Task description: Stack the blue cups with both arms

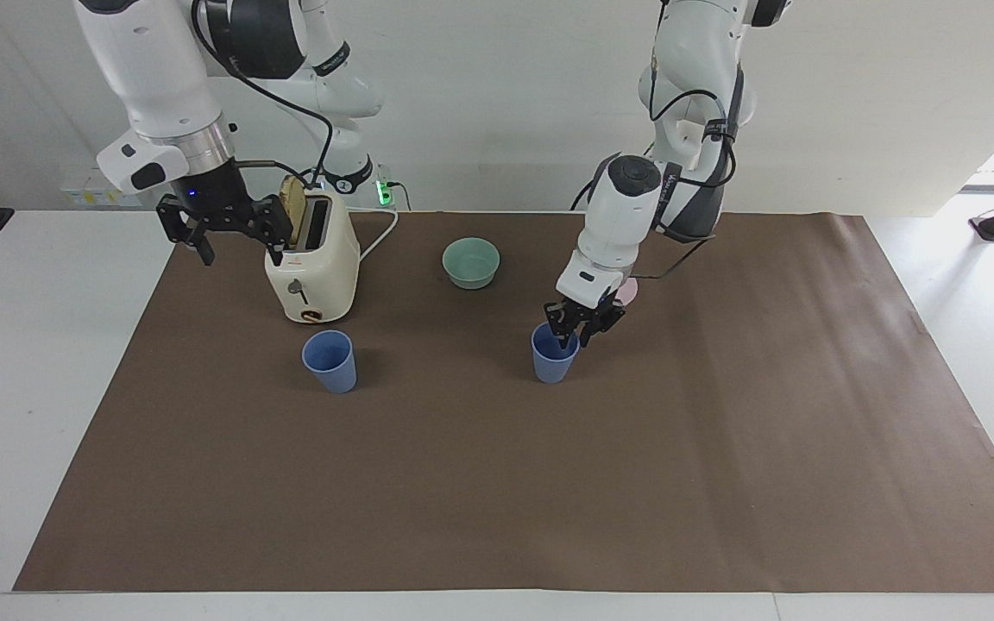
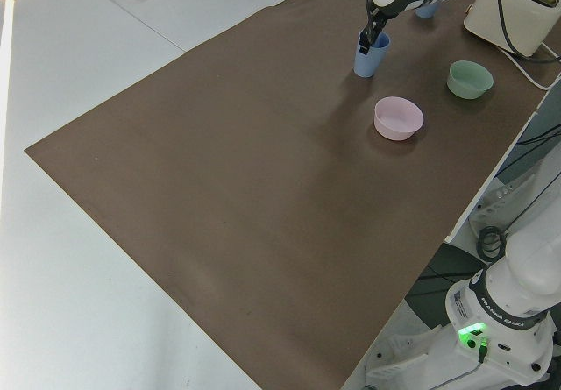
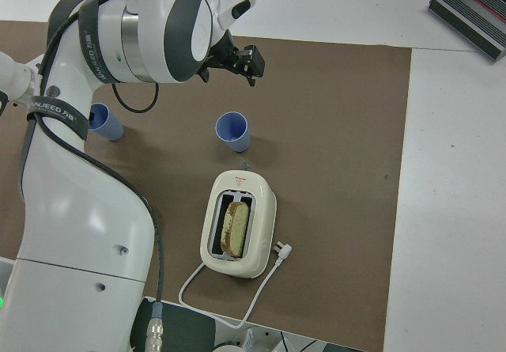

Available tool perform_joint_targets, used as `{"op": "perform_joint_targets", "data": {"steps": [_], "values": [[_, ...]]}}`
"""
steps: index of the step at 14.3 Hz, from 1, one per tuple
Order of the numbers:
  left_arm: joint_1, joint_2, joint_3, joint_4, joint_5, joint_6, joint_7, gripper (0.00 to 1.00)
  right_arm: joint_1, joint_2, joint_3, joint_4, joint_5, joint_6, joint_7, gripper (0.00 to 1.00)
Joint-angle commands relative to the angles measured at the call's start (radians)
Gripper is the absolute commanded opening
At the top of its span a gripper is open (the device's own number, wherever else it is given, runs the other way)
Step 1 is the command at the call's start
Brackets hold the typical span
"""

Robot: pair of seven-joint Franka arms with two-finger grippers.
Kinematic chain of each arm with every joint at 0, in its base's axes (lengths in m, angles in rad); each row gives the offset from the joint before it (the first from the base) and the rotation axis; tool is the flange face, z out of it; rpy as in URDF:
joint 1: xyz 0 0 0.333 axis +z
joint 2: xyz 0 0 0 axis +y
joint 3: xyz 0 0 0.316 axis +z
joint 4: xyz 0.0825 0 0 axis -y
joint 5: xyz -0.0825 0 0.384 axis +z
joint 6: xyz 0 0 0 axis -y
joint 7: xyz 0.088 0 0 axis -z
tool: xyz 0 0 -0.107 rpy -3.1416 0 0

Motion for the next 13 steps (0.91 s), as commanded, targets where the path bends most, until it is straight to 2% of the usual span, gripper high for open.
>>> {"op": "perform_joint_targets", "data": {"steps": [1,3,6,10,13], "values": [[0.006,-0.053,0.018,-0.004,-0.010,-0.014,0.015,1.00,-0.007,0.007,0.007,-0.069,0.007,0.074,-0.024,1.00],[0.035,-0.106,0.032,0.015,-0.006,-0.103,0.065,1.00,-0.001,0.037,0.007,-0.109,0.007,0.109,-0.025,1.00],[0.135,-0.212,0.033,0.033,-0.006,-0.263,0.215,1.00,0.002,0.082,0.008,-0.174,0.005,0.198,-0.025,1.00],[0.282,-0.226,0.033,0.162,-0.003,-0.474,0.415,1.00,0.002,0.129,0.008,-0.224,0.004,0.290,-0.019,1.00],[0.376,-0.222,0.035,0.232,-0.001,-0.565,0.554,1.00,0.010,0.152,0.008,-0.281,0.004,0.371,-0.019,1.00]]}}
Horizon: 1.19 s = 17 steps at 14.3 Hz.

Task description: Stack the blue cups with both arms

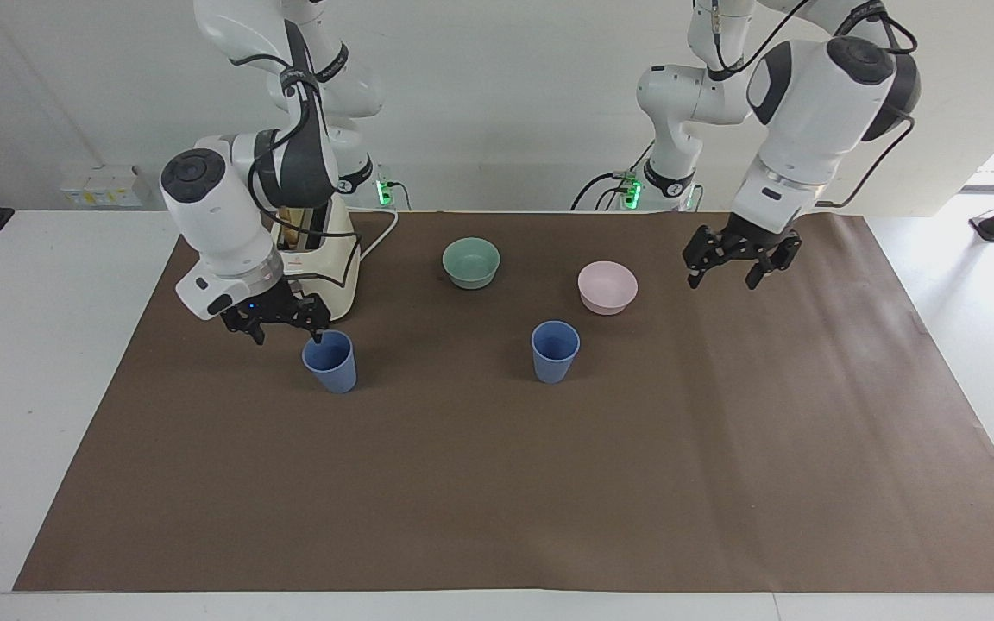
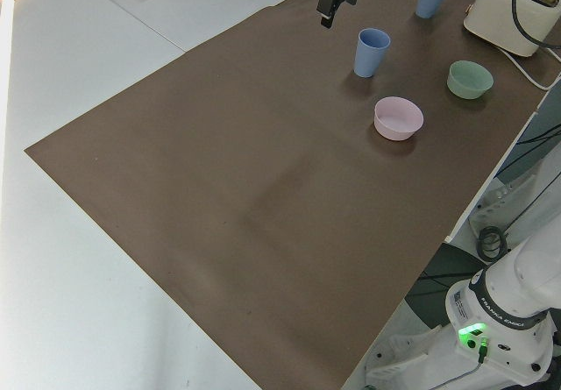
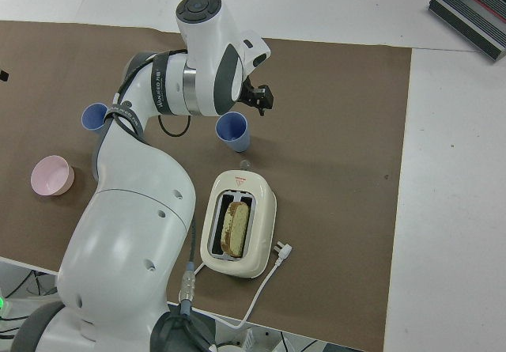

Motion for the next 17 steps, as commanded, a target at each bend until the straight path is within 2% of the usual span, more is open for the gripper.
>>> {"op": "perform_joint_targets", "data": {"steps": [1,5,7,8,14,17], "values": [[0.086,0.020,-0.011,0.082,-0.001,-0.087,0.123,1.00,0.007,0.015,0.000,-0.062,0.003,0.066,-0.017,1.00],[0.160,0.029,-0.011,0.167,0.003,-0.182,0.180,1.00,0.002,0.037,0.001,-0.092,0.003,0.089,-0.026,1.00],[0.164,0.023,-0.011,0.180,0.066,-0.224,0.218,1.00,0.001,0.037,0.001,-0.091,0.001,0.093,-0.026,0.25],[0.166,0.018,-0.011,0.190,0.080,-0.253,0.250,1.00,0.004,0.037,0.001,-0.091,0.001,0.093,-0.026,0.01],[0.177,-0.026,-0.008,0.162,0.072,-0.330,0.243,1.00,0.008,0.060,0.006,-0.042,0.003,0.085,-0.013,0.00],[0.178,-0.028,-0.008,0.162,0.069,-0.321,0.244,1.00,0.011,0.057,0.032,0.013,0.004,0.057,0.033,0.00]]}}
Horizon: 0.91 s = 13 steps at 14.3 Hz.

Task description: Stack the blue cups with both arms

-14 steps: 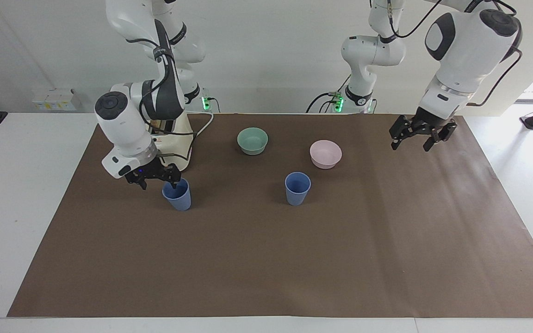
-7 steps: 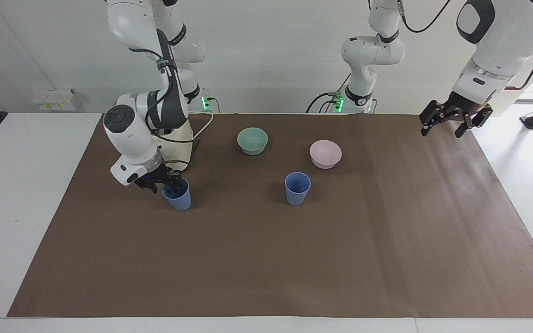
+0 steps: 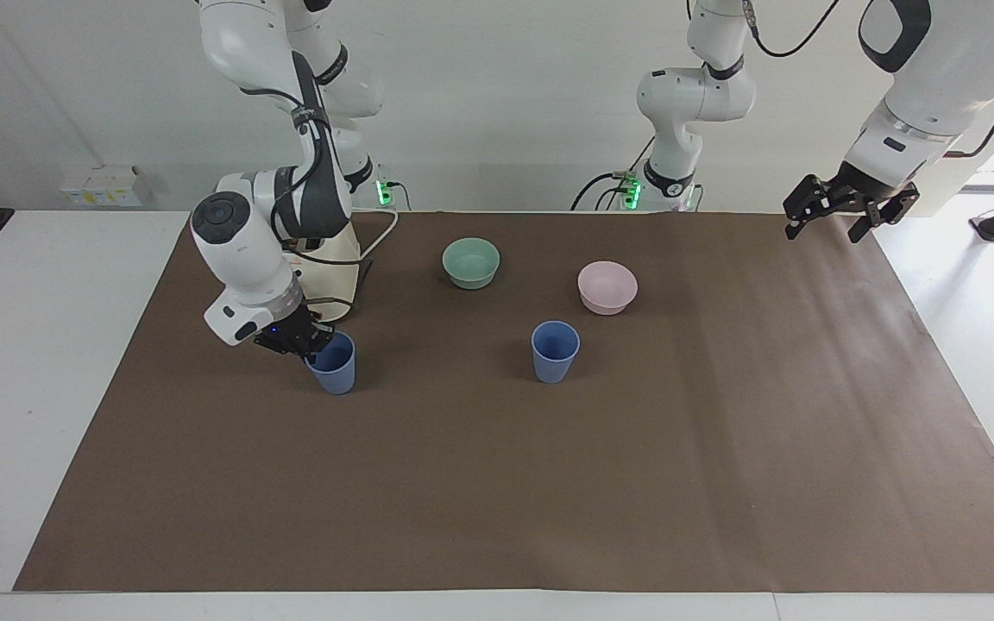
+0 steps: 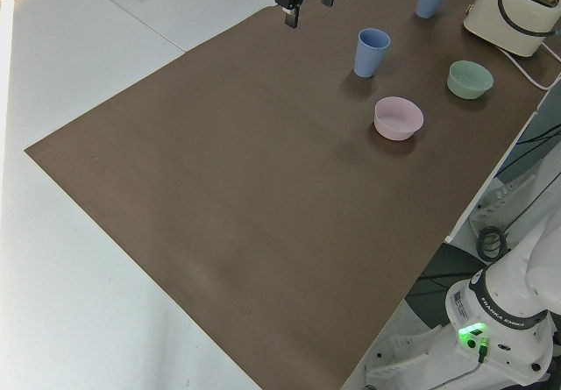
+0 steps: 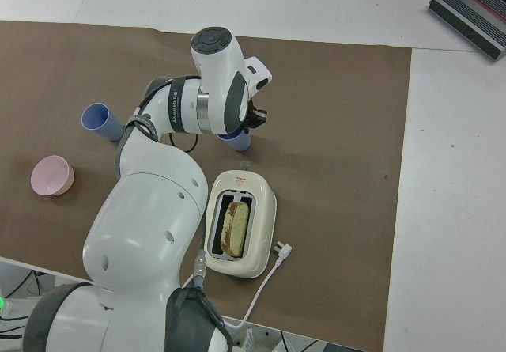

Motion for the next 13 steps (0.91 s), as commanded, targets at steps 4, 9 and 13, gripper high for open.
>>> {"op": "perform_joint_targets", "data": {"steps": [4,9,13], "values": [[0.016,-0.013,-0.010,-0.001,0.010,-0.009,0.016,1.00,0.054,0.008,0.076,0.201,-0.001,-0.157,0.194,0.00],[0.026,-0.012,-0.010,0.001,0.010,-0.008,0.016,1.00,0.242,0.044,0.076,0.360,-0.013,-0.261,0.467,0.00],[0.026,-0.012,-0.010,0.001,0.010,-0.008,0.016,1.00,0.378,0.047,0.074,0.401,-0.012,-0.261,0.634,0.00]]}}
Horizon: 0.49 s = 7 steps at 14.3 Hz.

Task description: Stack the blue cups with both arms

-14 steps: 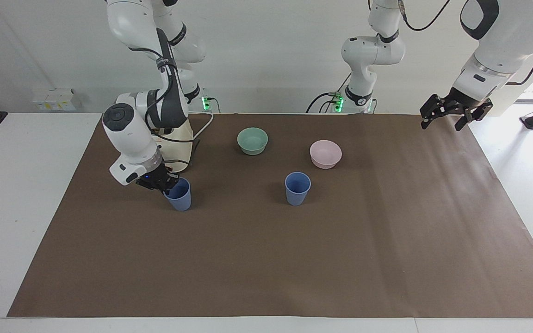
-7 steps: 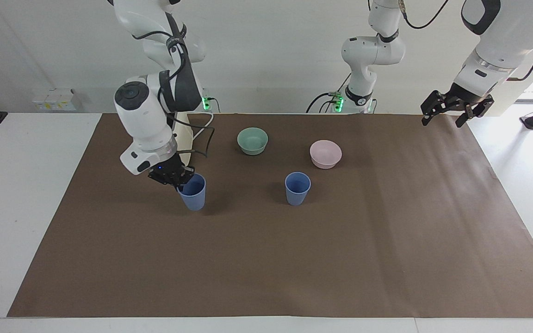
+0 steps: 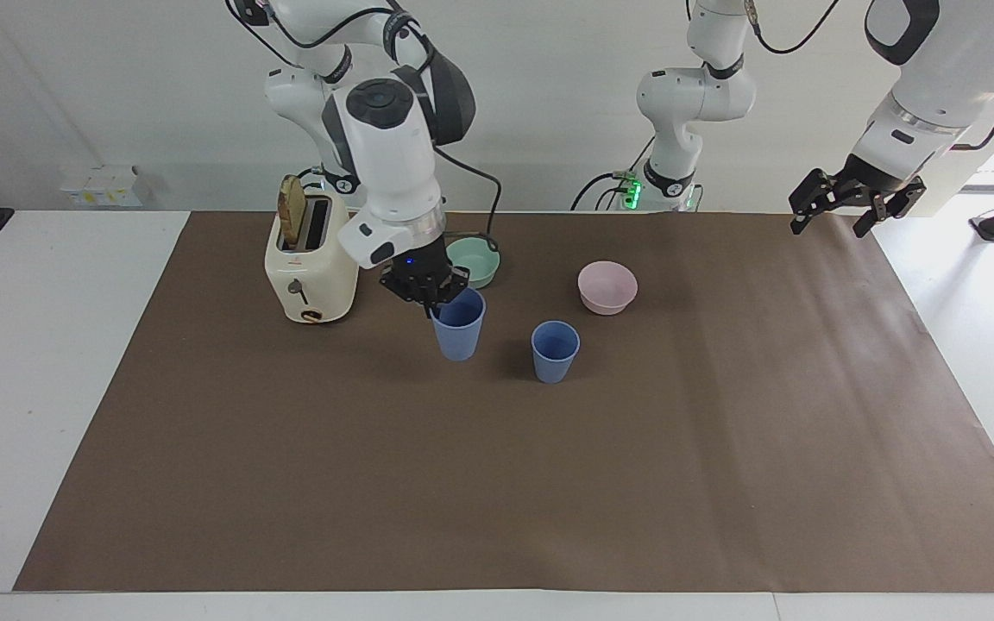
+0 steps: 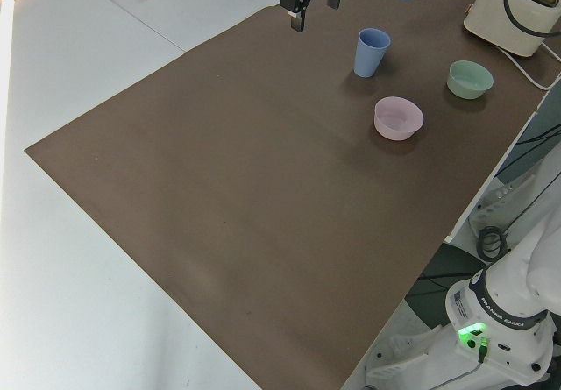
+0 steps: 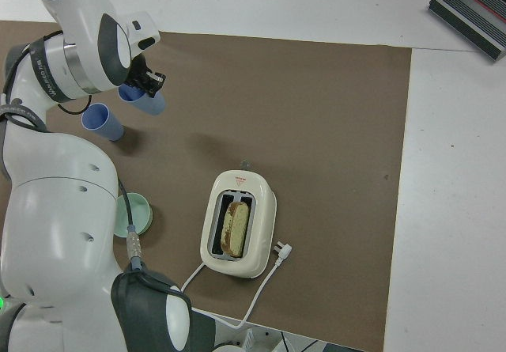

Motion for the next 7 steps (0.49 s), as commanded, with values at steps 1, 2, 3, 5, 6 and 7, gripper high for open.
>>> {"op": "perform_joint_targets", "data": {"steps": [1,2,3,5,6,7], "values": [[0.015,-0.008,-0.010,0.001,0.010,-0.008,0.014,1.00,0.062,0.025,0.000,0.058,-0.008,-0.016,0.102,0.00],[0.015,-0.008,-0.010,0.001,0.010,-0.006,0.014,1.00,0.086,0.033,-0.001,0.076,-0.016,-0.019,0.116,0.00],[0.015,-0.006,-0.010,0.001,0.010,-0.006,0.014,1.00,0.123,0.059,-0.006,0.099,-0.018,-0.018,0.139,0.00],[0.015,-0.006,-0.010,0.001,0.008,-0.006,0.011,1.00,0.149,0.120,-0.007,0.176,-0.021,-0.019,0.199,0.00],[0.015,-0.006,-0.010,0.001,0.008,-0.006,0.004,1.00,0.152,0.139,-0.006,0.199,-0.021,-0.016,0.201,0.00],[0.015,-0.006,-0.010,0.001,0.008,-0.006,0.000,1.00,0.163,0.153,-0.007,0.208,-0.021,-0.007,0.201,0.00]]}}
